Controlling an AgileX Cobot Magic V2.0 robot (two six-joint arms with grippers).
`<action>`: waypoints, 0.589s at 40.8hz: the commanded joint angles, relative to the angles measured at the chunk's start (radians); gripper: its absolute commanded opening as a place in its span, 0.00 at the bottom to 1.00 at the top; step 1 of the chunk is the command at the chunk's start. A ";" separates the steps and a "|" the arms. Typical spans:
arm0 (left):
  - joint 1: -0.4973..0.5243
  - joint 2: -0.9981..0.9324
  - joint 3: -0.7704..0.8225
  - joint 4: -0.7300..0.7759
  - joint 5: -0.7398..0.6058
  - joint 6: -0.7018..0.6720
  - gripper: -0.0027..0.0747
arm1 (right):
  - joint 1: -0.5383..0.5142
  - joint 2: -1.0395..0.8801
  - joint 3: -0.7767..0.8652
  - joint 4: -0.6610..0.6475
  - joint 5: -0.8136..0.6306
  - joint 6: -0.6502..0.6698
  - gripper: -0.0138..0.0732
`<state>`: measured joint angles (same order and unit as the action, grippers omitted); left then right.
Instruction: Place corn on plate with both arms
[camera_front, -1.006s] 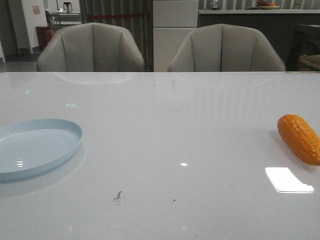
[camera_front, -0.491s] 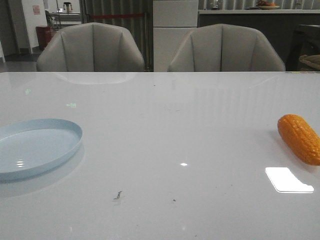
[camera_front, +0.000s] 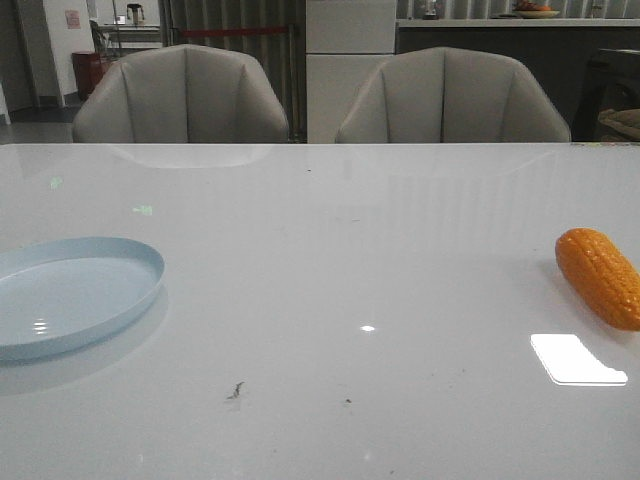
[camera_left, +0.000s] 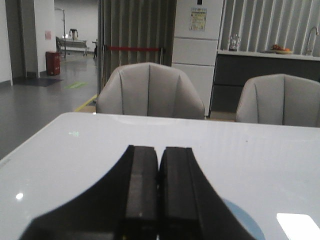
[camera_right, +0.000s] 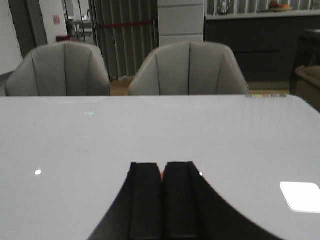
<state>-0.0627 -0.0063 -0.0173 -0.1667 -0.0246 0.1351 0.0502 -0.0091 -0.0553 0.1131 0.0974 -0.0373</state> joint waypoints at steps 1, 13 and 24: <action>-0.008 -0.019 -0.098 -0.008 -0.127 -0.004 0.16 | 0.000 -0.017 -0.126 0.002 -0.054 -0.007 0.23; -0.008 0.083 -0.230 0.027 -0.117 -0.004 0.16 | 0.000 0.142 -0.385 0.002 0.053 -0.007 0.23; -0.008 0.346 -0.395 0.130 -0.112 -0.004 0.16 | 0.000 0.471 -0.518 0.002 0.008 -0.007 0.23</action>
<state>-0.0627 0.2445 -0.3355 -0.0511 -0.0567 0.1351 0.0502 0.3615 -0.5270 0.1131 0.2129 -0.0373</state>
